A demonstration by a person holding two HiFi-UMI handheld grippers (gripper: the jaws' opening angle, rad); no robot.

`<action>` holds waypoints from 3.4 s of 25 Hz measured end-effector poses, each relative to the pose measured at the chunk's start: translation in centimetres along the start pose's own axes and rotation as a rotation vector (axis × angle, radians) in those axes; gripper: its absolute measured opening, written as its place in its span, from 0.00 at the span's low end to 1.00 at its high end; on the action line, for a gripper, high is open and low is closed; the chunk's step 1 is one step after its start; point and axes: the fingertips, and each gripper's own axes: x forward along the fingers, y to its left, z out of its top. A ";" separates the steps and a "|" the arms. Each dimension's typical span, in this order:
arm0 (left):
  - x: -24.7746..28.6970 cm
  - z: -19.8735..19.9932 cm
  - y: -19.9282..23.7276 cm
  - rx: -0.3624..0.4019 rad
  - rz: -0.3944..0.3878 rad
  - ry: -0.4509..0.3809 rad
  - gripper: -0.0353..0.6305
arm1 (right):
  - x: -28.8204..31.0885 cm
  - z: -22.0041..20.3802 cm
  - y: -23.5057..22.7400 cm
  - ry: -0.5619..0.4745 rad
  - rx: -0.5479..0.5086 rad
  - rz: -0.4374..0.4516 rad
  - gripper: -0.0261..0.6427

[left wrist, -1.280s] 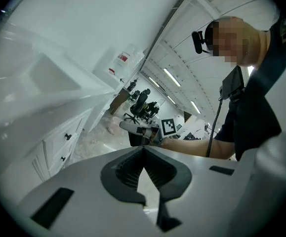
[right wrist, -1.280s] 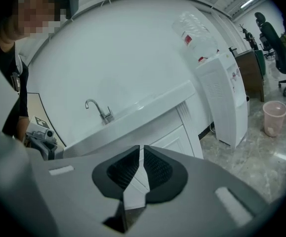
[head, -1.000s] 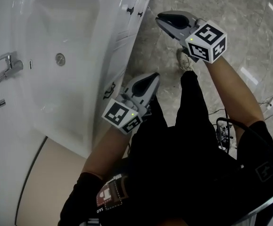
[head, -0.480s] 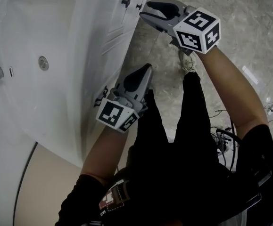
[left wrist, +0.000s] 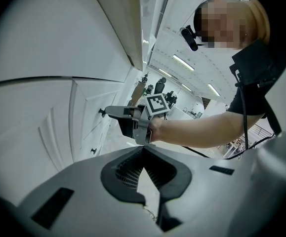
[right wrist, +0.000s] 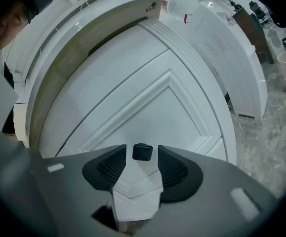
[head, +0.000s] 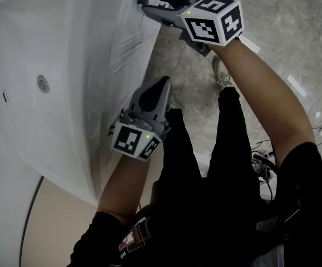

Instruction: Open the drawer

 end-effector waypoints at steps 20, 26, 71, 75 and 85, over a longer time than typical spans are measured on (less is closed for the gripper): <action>-2.1 -0.5 0.1 -0.024 -0.004 -0.010 0.05 | 2.1 -0.7 -0.5 0.060 -0.007 -0.034 0.23; -2.4 -0.4 0.2 -0.027 -0.001 -0.014 0.05 | 1.9 -0.9 -0.6 0.065 -0.009 -0.042 0.23; -2.7 0.7 -0.7 -0.038 -0.039 -0.024 0.05 | -4.5 -3.0 -0.8 0.105 0.003 -0.084 0.22; -2.7 0.6 -1.1 -0.040 -0.038 -0.022 0.05 | -5.7 -3.3 -0.8 0.100 0.004 -0.089 0.22; -3.0 0.4 -1.2 -0.054 -0.042 -0.019 0.05 | -7.1 -3.9 -0.7 0.103 0.006 -0.099 0.22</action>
